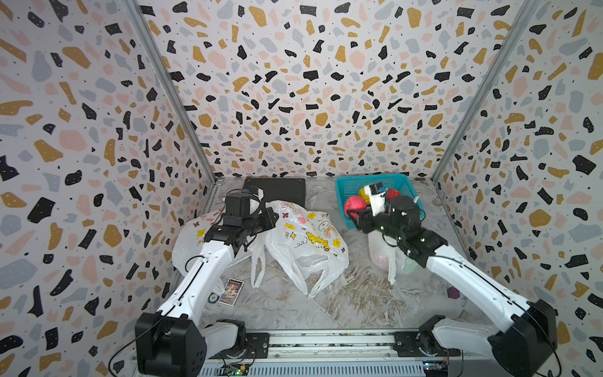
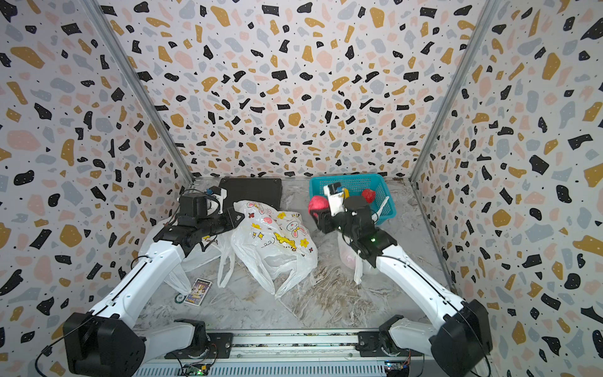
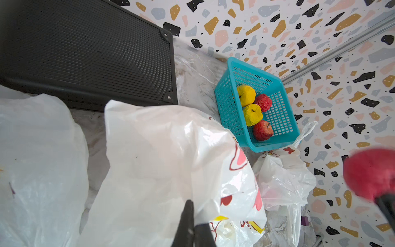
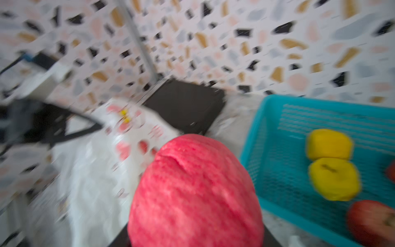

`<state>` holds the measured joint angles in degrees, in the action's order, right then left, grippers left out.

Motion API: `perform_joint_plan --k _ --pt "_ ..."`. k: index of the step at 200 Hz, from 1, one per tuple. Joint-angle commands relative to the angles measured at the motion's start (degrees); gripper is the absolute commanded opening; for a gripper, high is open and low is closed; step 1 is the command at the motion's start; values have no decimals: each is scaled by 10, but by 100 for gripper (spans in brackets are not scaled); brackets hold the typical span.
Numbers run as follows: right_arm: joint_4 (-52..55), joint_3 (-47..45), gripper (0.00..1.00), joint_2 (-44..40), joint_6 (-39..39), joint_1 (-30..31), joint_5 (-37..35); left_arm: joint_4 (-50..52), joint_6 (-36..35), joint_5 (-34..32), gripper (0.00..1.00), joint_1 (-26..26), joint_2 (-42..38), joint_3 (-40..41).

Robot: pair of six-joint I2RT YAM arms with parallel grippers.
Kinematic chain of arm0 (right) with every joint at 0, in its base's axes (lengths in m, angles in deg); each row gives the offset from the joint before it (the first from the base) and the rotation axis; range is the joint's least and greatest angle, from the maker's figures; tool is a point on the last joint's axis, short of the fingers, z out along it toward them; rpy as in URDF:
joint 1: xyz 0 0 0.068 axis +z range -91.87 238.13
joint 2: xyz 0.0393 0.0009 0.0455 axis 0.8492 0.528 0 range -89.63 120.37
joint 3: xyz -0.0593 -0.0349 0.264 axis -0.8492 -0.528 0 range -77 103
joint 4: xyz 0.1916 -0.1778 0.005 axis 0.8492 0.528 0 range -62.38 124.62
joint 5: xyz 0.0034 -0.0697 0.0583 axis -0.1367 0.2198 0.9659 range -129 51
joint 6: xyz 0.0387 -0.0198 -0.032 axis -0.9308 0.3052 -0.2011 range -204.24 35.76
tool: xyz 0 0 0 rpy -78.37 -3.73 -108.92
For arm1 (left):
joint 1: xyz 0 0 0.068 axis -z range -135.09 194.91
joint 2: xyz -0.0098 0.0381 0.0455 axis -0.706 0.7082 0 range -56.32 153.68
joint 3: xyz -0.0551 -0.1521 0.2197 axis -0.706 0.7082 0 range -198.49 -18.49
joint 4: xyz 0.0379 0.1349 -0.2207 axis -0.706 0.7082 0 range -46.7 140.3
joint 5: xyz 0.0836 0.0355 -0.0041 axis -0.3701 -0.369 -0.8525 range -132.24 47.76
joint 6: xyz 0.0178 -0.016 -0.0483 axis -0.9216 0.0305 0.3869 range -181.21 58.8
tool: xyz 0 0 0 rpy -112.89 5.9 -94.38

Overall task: Untie the knot of a plastic bag & take out the apple
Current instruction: Place the apple in the basket.

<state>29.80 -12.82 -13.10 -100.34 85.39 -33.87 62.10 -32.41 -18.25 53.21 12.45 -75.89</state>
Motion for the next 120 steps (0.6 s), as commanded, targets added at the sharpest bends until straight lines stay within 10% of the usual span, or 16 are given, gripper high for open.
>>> perform_joint_plan --k 1,25,57,101,120 --pt "109 103 30 156 -15 -43 -129 -27 14 17 0 -1 -12 7" --pt "177 237 38 300 -8 -73 -80 -35 15 19 0 -1 -7 13" --pt "230 286 99 337 -3 -77 -41 -40 12 26 0 -1 3 17" --pt "164 117 100 195 5 -12 -81 -51 13 30 0 -2 19 17" --pt "100 14 100 127 -29 1 42 -51 13 30 0 -1 20 19"
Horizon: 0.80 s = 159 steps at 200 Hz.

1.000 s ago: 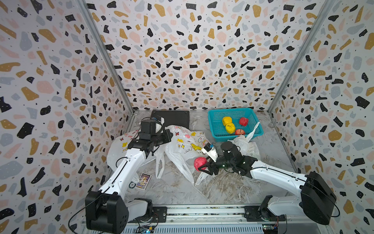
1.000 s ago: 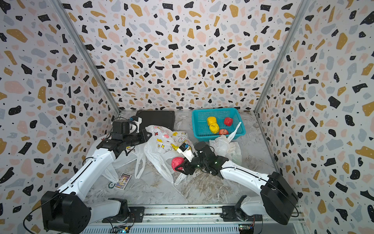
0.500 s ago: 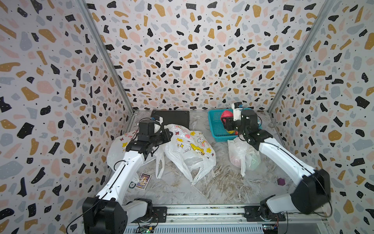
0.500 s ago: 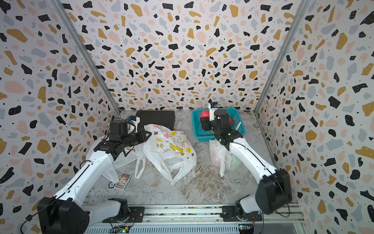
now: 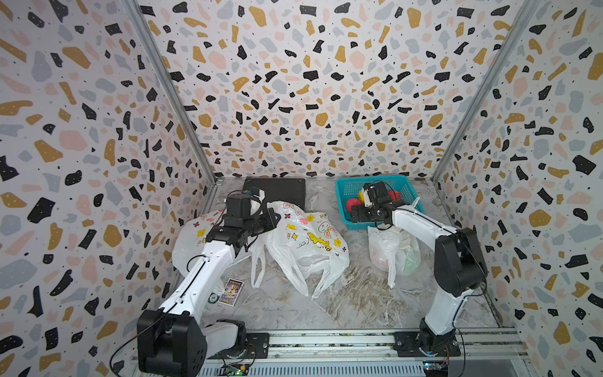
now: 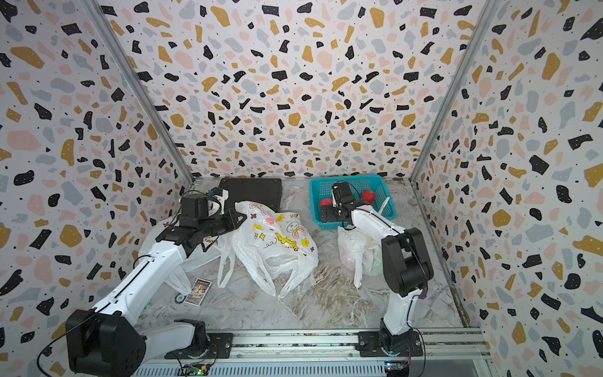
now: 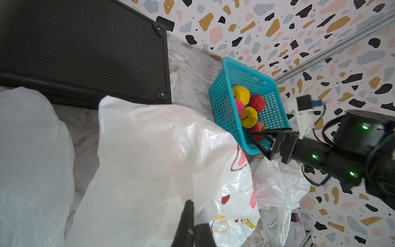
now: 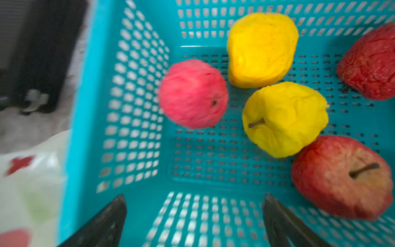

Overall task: Untie the knot of a plastic bag & take out the apple
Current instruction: Place the apple in the basket, then adjust the plastic bag at the center of the board.

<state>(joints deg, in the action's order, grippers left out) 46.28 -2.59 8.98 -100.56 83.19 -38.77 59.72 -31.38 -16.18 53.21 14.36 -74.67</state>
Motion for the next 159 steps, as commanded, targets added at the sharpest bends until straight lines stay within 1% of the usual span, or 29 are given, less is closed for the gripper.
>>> perform_joint_plan --k 1,8,15,28,38,44,58,62,70,74,81,93,97,106,121,140,152,159 --pt "-72 -95 100 -94 -30 25 96 -28 2 10 0 -1 1 6" --pt "-128 -149 100 -123 -47 36 133 -28 3 10 0 -2 1 6" --pt "-179 -191 100 -144 -64 48 153 -28 1 8 0 -1 0 6" --pt "-218 -229 99 -160 -75 70 191 -28 1 5 0 -1 1 6" --pt "-249 -244 99 -159 -78 79 209 -28 2 5 0 -1 4 5" --pt "-249 -241 99 -151 -74 85 219 -30 4 6 0 -1 6 4" --pt "-222 -223 93 -122 -68 88 219 -32 8 14 0 -2 7 5" --pt "-223 -220 90 -114 -67 88 221 -33 8 14 0 -1 7 5" --pt "-228 -218 78 -100 -67 88 226 -35 8 14 0 -1 4 9" --pt "-228 -215 69 -95 -69 89 231 -35 9 13 0 -1 2 10" --pt "-225 -208 49 -88 -67 88 237 -35 9 11 0 -1 1 12" --pt "-208 -192 19 -87 -65 89 242 -31 8 9 0 -1 0 13" --pt "-203 -186 12 -92 -62 90 242 -29 6 9 0 -1 0 13" --pt "-187 -172 0 -110 -53 98 238 -29 5 7 0 -1 -1 15" --pt "-167 -144 0 -151 -29 119 232 -31 5 1 0 -2 -6 21" --pt "-100 -113 0 -199 16 155 223 -33 4 -14 0 -2 -18 34" --pt "-90 -124 0 -229 45 176 210 -37 6 -27 0 -3 -28 45" --pt "-92 -142 0 -240 52 178 217 -40 8 -38 0 -2 -34 53"
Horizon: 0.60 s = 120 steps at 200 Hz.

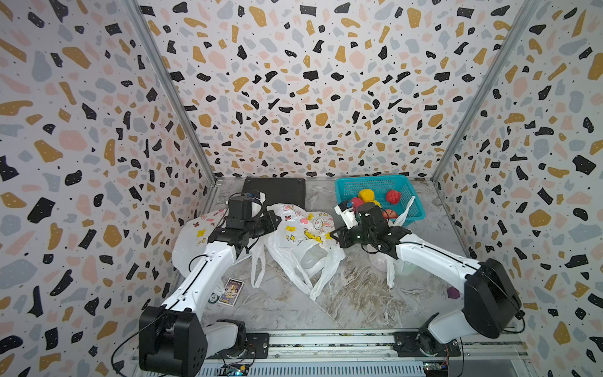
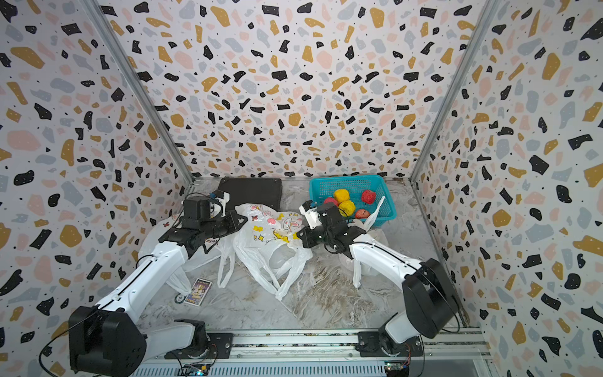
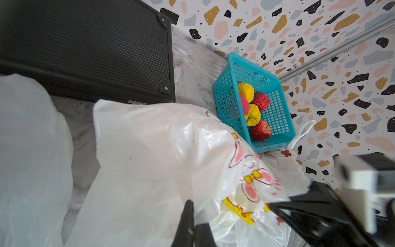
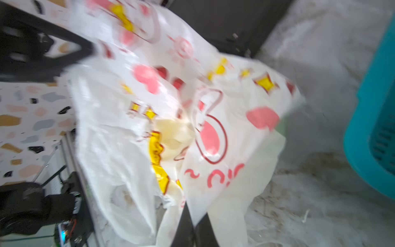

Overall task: Untie the knot of a plastic bag & take out the apple
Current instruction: Adjust the plastic bag at the center of the board.

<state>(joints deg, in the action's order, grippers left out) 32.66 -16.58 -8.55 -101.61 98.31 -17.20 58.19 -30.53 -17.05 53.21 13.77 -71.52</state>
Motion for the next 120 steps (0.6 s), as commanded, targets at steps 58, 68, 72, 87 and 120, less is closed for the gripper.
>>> perform_joint_plan --k 58,68,72,87,120 --pt "24 -129 20 -68 51 13 -128 -63 11 -39 0 -2 -26 69" --pt "43 -127 32 -85 53 13 -160 -63 9 -37 0 -2 -25 71" --pt "52 -127 37 -95 52 13 -177 -64 9 -35 0 -2 -25 72" --pt "74 -133 42 -141 61 16 -192 -64 8 -31 0 -2 -25 70" --pt "44 -199 55 -271 82 67 -215 -63 11 -22 0 -2 -29 69"
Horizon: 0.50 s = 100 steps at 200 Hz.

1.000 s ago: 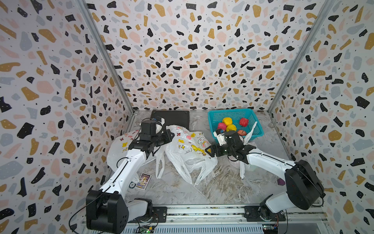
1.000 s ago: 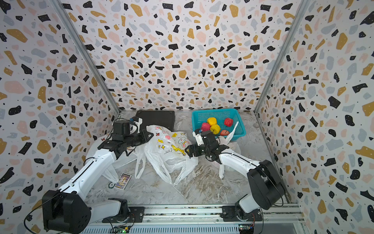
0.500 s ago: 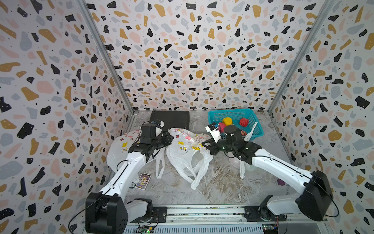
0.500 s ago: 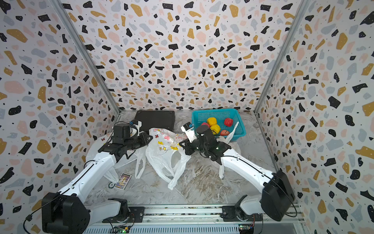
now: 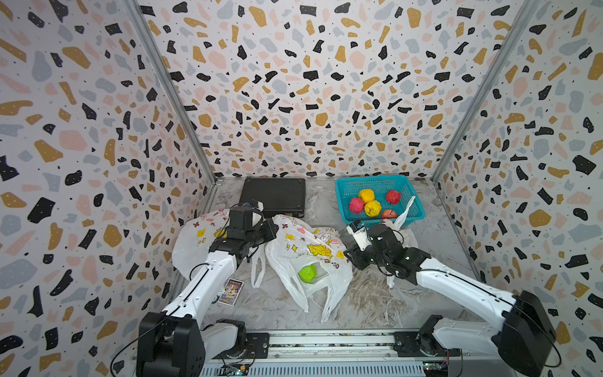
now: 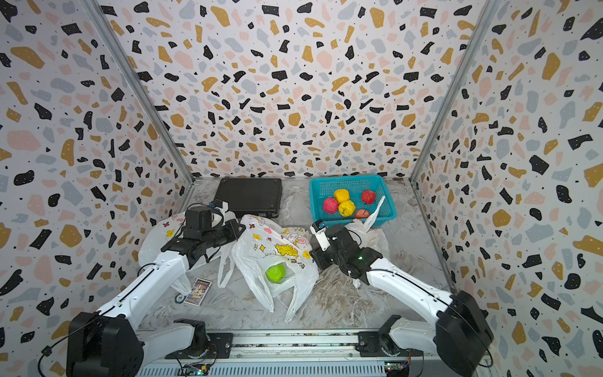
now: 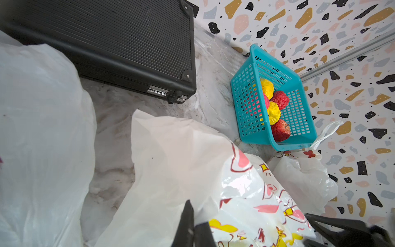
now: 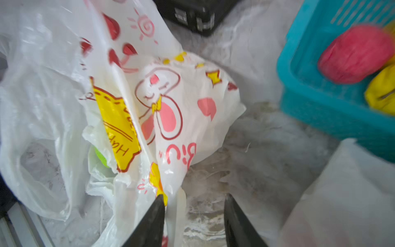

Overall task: Untie the knot of a plastic bag & take out the apple
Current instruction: Adjust the plastic bag at the center of the board, then pick up the apple from the plastic bag.

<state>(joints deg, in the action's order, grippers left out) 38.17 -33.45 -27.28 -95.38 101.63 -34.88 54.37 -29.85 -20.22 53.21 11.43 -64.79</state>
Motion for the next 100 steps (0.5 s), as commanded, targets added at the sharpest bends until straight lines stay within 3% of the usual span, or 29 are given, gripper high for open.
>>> perform_joint_plan --k 1,13,30,60,82,100 --pt "-11 -32 55 -86 20 35 -37 -25 5 9 0 -2 -6 2" --pt "-24 -49 55 -115 22 54 -15 -25 4 7 0 -2 -7 3" --pt "-113 -86 57 -124 23 77 96 -26 3 3 0 -2 -4 7" --pt "-217 -75 55 20 6 100 260 -26 2 4 0 -2 3 5" --pt "-199 -34 55 122 22 103 248 -24 1 2 0 -3 5 4" --pt "-156 6 59 188 28 103 165 -22 -2 2 0 -2 9 2"
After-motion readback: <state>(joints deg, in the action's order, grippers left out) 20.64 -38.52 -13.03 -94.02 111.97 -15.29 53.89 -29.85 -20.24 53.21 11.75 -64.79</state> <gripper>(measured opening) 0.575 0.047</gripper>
